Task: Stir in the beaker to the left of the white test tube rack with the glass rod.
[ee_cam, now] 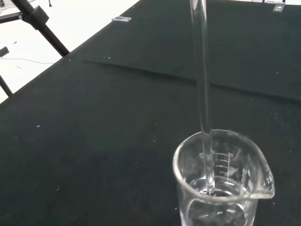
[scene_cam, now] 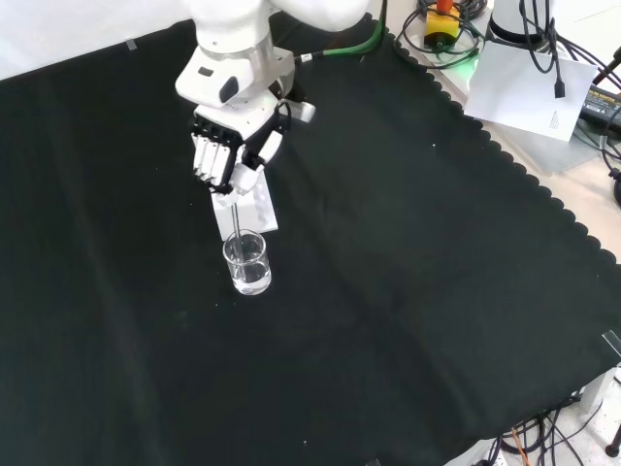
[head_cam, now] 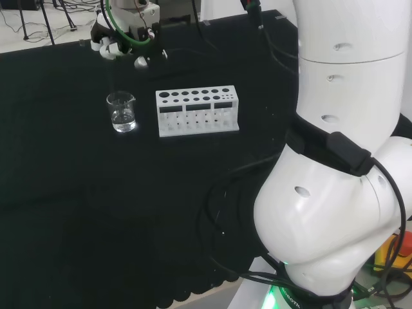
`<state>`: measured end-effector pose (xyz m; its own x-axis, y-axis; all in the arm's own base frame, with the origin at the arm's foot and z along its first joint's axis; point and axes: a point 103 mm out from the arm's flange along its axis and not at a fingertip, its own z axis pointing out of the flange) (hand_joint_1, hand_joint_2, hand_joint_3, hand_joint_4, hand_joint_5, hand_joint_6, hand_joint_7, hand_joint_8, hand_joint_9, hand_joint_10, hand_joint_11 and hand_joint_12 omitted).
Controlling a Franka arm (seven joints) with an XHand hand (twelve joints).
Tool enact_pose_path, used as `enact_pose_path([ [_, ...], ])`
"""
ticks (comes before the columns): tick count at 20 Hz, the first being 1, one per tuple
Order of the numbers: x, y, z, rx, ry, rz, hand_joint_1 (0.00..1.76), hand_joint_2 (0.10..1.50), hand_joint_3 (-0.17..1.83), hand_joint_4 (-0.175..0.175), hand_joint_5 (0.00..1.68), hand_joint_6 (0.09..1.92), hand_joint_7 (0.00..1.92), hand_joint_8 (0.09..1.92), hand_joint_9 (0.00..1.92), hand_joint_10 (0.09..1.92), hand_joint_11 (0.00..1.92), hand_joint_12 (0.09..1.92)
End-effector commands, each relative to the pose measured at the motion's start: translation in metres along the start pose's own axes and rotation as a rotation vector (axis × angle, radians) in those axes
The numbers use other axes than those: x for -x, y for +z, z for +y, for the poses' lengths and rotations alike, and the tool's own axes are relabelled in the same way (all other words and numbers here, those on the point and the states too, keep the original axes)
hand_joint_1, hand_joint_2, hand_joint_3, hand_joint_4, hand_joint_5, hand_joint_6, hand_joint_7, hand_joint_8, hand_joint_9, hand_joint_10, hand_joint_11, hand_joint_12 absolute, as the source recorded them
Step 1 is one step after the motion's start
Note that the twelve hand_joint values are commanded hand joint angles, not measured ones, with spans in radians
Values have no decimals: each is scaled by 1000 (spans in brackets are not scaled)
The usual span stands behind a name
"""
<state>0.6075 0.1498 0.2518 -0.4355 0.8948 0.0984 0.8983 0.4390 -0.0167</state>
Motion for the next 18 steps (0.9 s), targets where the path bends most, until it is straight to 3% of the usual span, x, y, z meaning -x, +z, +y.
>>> enact_pose_path([
  [1,19,-1,-10,0,31,2,1357,1226,0,-175,715,932,715,1427,812,1636,1500,964],
  [9,16,-5,-29,-1,41,-11,1357,1226,0,-175,715,933,715,1427,812,1636,1500,966],
  [18,-19,3,-17,-12,-25,-16,1356,1226,0,-175,715,933,715,1427,812,1637,1500,968],
])
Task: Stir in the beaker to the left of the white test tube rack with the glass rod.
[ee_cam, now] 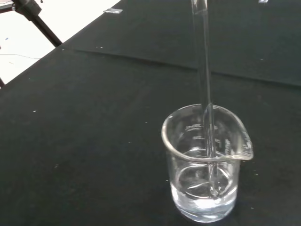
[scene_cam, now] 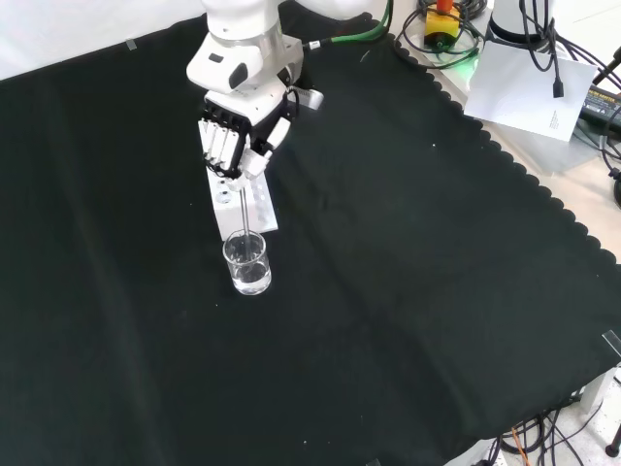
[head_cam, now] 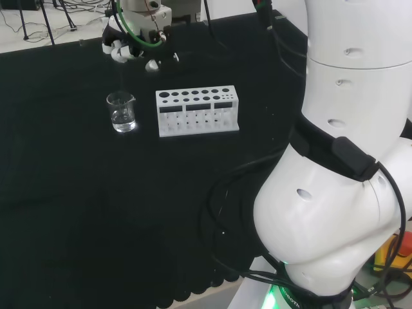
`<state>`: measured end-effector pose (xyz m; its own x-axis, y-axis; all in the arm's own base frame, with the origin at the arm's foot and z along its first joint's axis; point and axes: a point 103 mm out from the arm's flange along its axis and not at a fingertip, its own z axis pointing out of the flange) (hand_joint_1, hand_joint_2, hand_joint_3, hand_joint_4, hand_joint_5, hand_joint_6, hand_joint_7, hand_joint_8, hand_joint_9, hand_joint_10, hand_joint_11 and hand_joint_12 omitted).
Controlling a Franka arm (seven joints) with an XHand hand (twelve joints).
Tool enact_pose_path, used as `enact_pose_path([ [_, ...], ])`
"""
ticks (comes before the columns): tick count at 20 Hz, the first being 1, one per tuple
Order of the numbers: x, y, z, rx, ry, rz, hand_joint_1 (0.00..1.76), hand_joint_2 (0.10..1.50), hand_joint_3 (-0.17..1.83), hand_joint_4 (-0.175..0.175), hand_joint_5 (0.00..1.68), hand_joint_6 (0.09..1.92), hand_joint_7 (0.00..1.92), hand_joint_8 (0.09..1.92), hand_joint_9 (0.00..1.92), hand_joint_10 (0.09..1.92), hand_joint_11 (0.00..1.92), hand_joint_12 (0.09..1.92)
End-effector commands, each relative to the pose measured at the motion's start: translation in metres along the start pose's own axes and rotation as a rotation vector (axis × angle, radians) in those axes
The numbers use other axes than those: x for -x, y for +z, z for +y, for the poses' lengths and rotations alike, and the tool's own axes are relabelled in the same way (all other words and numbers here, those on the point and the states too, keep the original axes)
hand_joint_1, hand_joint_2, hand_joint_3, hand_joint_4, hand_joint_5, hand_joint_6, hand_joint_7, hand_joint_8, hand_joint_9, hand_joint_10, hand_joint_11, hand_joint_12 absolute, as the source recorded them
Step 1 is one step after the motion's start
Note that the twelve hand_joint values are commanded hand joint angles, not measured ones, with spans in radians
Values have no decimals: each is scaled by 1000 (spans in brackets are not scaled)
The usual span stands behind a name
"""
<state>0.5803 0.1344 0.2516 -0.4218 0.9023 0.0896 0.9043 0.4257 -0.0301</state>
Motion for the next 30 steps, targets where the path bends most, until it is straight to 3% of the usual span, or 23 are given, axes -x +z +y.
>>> enact_pose_path([
  [1,-22,4,16,-1,-46,-14,1357,1227,0,-175,715,933,715,1427,812,1637,1500,968],
  [7,-4,4,32,1,-20,-17,1356,1226,0,-175,715,933,715,1427,812,1637,1499,969],
  [14,22,-8,19,23,12,3,1357,1226,0,-175,714,934,716,1425,813,1636,1499,970],
  [21,12,-14,-4,22,29,-12,1357,1226,0,-175,714,933,716,1425,813,1636,1499,971],
  [25,-8,-16,-6,32,-8,-30,1356,1226,0,-175,714,933,716,1425,813,1636,1499,972],
  [30,-13,-16,-6,35,-17,-32,1357,1226,0,-175,714,934,717,1424,813,1635,1499,973],
])
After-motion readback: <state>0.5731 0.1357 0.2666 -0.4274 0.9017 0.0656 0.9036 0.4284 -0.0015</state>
